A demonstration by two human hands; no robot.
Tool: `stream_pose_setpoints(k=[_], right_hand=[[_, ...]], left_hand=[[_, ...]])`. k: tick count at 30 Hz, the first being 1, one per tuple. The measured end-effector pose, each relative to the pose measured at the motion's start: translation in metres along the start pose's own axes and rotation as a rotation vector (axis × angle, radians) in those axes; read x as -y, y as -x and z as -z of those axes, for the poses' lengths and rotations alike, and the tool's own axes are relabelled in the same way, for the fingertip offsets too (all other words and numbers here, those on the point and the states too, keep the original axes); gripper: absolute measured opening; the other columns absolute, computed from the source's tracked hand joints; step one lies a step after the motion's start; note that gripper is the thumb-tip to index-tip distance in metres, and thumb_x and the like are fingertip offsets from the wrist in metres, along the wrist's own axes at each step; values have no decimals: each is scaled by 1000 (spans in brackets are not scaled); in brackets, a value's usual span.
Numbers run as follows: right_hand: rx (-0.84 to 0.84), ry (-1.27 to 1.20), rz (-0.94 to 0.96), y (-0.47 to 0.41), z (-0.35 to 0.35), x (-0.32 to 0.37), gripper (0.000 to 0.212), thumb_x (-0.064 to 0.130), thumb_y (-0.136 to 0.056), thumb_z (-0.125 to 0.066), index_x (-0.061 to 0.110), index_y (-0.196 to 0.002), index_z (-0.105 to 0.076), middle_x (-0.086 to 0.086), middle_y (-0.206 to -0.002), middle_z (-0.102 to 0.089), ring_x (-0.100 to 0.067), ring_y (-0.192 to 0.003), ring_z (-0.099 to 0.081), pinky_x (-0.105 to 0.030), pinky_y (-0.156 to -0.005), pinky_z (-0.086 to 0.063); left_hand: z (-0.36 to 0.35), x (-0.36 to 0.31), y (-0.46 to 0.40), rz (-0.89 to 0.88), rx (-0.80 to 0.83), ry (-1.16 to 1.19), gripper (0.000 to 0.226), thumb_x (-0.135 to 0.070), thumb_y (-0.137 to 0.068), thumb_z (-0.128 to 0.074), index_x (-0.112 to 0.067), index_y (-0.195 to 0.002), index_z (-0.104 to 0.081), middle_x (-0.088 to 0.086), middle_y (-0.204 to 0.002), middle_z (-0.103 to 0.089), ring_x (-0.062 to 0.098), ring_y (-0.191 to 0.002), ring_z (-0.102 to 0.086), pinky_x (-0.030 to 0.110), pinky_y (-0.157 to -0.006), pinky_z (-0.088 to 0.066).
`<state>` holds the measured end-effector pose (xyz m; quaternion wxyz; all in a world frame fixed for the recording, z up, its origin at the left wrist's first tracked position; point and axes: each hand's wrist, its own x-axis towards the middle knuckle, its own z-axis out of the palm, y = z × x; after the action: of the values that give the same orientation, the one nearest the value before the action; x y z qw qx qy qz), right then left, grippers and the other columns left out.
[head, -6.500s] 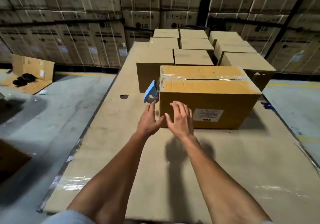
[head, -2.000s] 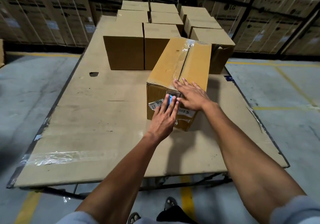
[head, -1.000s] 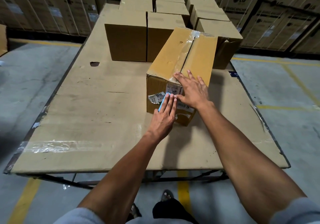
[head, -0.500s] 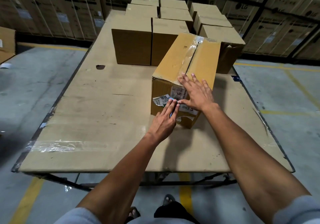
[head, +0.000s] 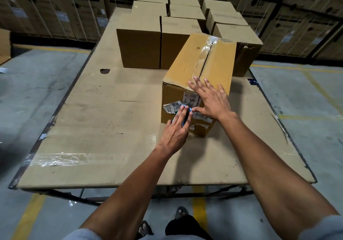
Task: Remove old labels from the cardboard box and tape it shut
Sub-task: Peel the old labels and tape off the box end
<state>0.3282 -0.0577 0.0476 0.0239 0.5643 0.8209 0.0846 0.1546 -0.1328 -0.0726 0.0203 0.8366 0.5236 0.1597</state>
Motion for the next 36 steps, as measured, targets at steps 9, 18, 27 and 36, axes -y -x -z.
stream_pose_setpoints(k=[9, 18, 27, 36], right_hand=[[66, -22, 20, -3, 2, -5, 121, 63, -82, -76, 44, -164, 11, 15, -175, 7, -24, -163, -9, -70, -124, -20], [57, -20, -2, 0, 6, 0, 121, 55, -81, -80, 43, -165, 6, 15, -175, 4, -23, -163, -9, -69, -125, -19], [11, 26, 10, 1, 5, 0, 121, 59, -81, -79, 42, -166, 5, 14, -175, 0, -24, -162, -15, -68, -123, -25], [-21, 43, 0, 0, 9, 7, 117, 65, -80, -74, 41, -166, 2, 14, -175, -4, -25, -161, -20, -67, -123, -26]], left_hand=[[7, -13, -8, 41, 33, -16, 77, -18, -106, -57, -9, -170, -17, 23, -176, -14, 38, -165, -12, 54, -100, -55], [-5, -13, -8, 42, 24, 43, 85, -2, -98, -67, -4, -168, -20, 25, -176, -14, 39, -165, -12, 48, -90, -63], [-3, -26, -9, 93, 89, 19, 82, -4, -104, -43, -6, -169, 7, 19, -176, 18, 35, -163, 19, 53, -108, -47], [-9, -20, -10, 113, 168, 42, 75, -6, -105, -36, -5, -170, 2, 20, -178, 7, 33, -166, 8, 57, -112, -48]])
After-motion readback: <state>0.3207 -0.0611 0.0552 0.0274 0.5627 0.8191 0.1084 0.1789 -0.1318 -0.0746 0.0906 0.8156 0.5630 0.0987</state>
